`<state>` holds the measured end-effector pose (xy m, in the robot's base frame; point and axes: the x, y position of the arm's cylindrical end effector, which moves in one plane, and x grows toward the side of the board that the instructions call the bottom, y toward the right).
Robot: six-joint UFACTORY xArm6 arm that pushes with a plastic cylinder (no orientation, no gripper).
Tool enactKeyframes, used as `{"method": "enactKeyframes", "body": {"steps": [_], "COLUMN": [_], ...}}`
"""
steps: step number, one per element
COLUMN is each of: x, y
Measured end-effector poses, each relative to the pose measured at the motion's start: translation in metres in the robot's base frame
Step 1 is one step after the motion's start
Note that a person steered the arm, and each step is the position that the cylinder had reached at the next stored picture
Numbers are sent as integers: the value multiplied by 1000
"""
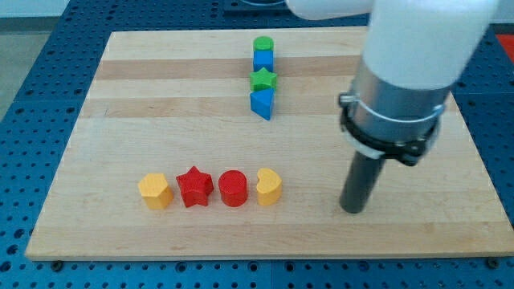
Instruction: Push the group of blocks away from the yellow heart
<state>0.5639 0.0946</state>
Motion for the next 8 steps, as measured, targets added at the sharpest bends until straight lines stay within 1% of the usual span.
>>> {"method": "enactKeyframes", "body": {"steps": [1,2,6,8], "x": [0,-12,-15,-15], "y": [-25,-25,-35,-73]}}
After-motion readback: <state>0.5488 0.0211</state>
